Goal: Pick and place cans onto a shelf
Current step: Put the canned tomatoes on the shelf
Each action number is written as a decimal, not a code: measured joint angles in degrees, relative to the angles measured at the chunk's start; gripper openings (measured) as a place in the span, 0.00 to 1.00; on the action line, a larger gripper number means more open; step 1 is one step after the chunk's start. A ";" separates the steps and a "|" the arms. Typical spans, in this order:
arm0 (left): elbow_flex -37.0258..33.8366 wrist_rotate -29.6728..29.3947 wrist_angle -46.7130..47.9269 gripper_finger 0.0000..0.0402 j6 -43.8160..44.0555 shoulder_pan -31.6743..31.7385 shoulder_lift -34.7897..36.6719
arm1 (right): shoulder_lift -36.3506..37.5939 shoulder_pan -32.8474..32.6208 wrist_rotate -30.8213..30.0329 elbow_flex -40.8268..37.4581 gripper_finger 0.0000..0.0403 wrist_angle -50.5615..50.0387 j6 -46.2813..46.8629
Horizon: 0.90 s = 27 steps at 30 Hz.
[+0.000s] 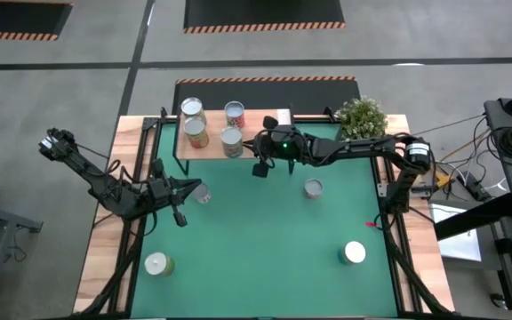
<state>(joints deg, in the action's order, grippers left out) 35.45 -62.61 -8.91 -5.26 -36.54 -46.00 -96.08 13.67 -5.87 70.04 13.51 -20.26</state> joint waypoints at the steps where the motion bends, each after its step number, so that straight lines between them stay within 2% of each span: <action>1: 0.02 0.00 0.02 0.00 0.00 -0.02 0.00 | -0.08 0.00 0.07 0.00 0.03 0.18 -0.12; 11: 0.51 -0.56 -0.04 0.00 -1.28 -0.02 0.01 | -0.47 0.00 2.91 0.00 0.03 4.97 -0.03; 23: 1.20 -13.84 0.67 0.00 -6.01 0.00 0.31 | 0.48 0.04 -0.18 0.02 0.03 2.24 -2.28; 27: 1.20 -14.86 1.90 0.00 -6.27 0.00 0.58 | -0.99 0.03 -0.14 0.47 0.03 4.49 -2.26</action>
<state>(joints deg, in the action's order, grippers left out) 36.64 -77.47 -7.01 -11.53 -36.53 -45.42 -97.07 13.70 -6.01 70.51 18.00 -22.52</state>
